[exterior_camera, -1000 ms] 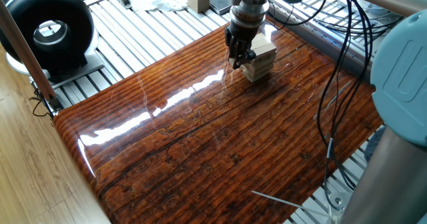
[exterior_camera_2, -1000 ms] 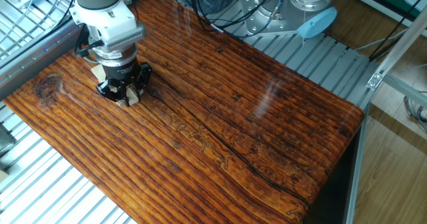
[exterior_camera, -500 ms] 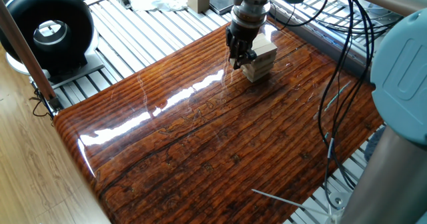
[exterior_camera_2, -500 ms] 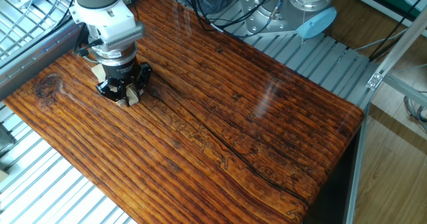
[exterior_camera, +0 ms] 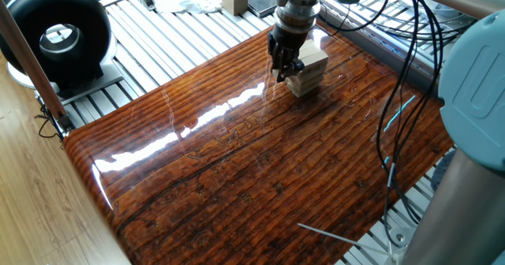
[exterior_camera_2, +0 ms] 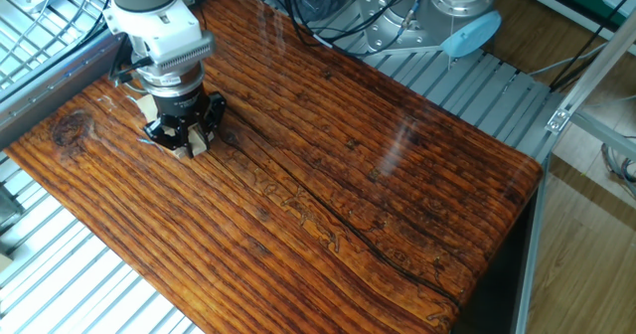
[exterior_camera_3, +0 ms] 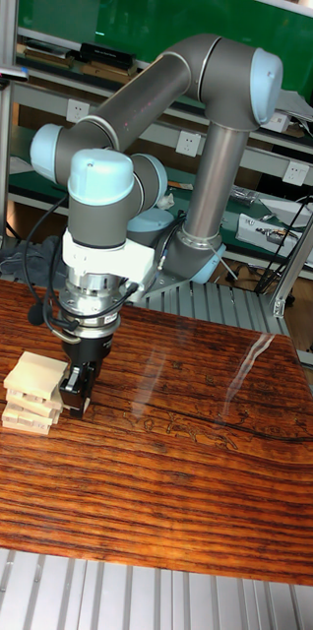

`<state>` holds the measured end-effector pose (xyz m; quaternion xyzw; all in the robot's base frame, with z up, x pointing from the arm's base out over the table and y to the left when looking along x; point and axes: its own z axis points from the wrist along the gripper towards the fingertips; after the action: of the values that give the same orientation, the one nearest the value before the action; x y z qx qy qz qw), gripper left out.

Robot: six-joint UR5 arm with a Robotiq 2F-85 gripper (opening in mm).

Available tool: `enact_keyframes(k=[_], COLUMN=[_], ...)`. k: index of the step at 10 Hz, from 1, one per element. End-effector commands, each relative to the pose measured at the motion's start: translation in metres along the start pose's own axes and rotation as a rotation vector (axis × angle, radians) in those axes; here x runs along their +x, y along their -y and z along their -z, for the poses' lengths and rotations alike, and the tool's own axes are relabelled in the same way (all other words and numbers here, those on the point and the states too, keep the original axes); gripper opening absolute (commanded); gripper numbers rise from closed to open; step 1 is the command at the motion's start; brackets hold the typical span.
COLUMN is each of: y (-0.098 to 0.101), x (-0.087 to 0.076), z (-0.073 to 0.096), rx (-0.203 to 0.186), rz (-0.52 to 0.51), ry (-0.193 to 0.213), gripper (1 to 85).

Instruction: Play Jenga

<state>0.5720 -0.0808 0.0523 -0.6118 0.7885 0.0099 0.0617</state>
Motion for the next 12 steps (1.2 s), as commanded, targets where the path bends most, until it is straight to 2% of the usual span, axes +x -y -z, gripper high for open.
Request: enact_keyframes(k=[1,2,6,12], y=[0.0008,0.0008,0.0006,-0.0006], x=[-0.0003,-0.0003,-0.0006,0.0041], z=[0.0037,0.0038,0.0034,-0.0003], rx=[0.002,0.002,0.000,-0.013], rz=[0.000,-0.001,-0.002,-0.003], ry=[0.012,0.012,0.013,-0.006], gripper=[29.3,32.7,36.0,36.3])
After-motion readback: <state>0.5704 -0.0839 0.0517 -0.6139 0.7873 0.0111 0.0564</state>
